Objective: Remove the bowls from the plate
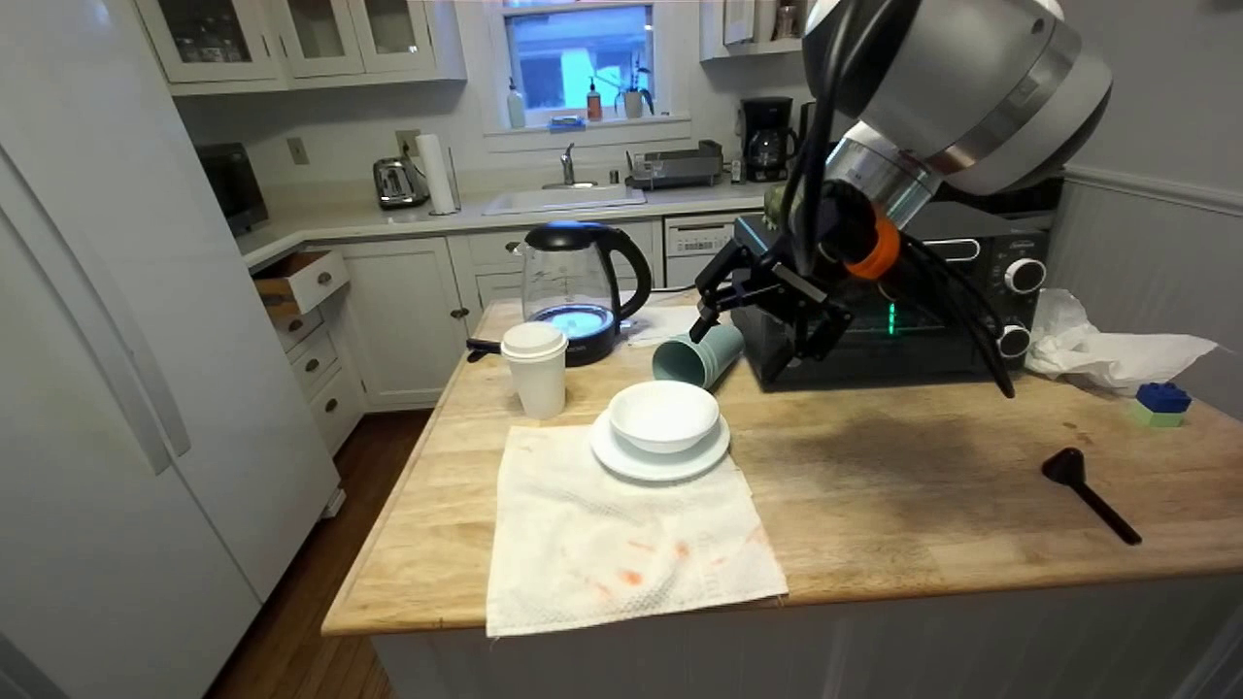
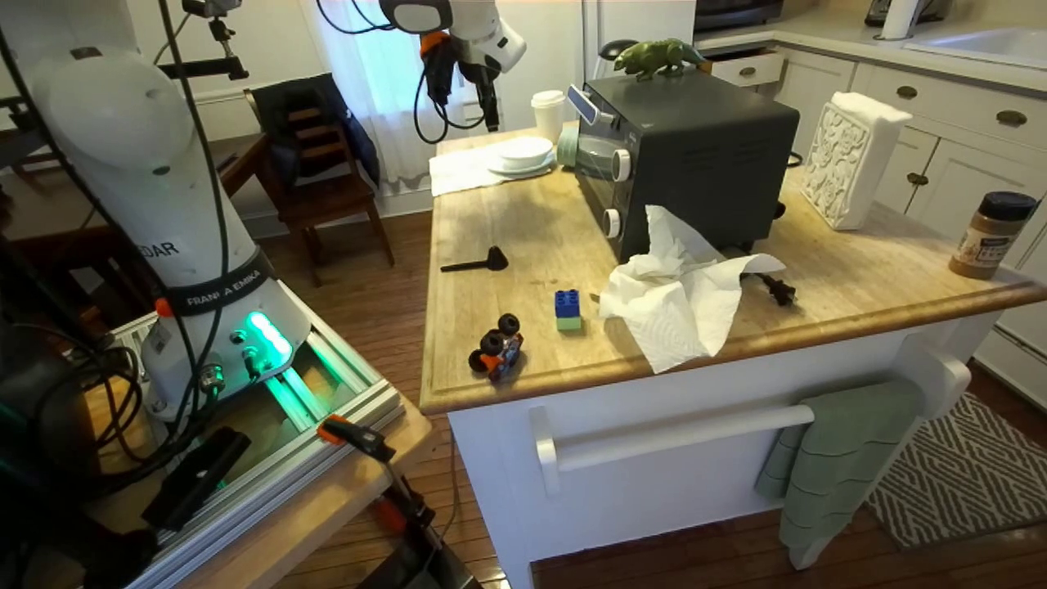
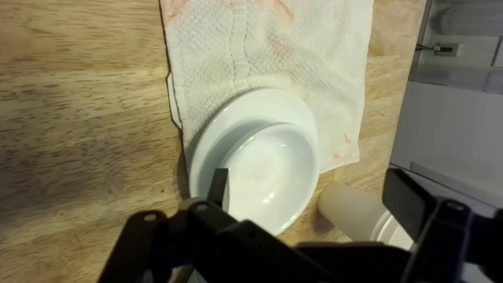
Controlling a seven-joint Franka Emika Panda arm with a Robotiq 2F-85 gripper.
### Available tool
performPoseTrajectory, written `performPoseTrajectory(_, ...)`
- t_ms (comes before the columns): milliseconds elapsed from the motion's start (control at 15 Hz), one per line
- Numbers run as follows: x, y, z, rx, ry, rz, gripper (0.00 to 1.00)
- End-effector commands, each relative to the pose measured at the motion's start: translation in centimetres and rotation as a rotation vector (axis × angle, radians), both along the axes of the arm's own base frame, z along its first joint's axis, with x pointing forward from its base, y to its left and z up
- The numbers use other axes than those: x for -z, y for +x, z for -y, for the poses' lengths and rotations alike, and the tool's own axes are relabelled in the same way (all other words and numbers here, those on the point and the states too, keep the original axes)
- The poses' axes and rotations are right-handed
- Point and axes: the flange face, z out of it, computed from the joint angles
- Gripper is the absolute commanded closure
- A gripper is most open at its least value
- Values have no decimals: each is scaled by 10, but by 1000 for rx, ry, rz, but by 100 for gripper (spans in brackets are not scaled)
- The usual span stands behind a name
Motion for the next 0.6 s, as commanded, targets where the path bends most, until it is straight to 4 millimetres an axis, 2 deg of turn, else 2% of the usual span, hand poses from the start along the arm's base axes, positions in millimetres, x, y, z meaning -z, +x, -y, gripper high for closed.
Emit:
performPoseTrajectory(0, 0, 1, 0, 1, 2, 1, 0)
performPoseTrajectory(400, -1, 2, -2, 0, 5, 4, 0)
performPoseTrajectory(533, 14, 8, 1, 42, 13, -1, 0)
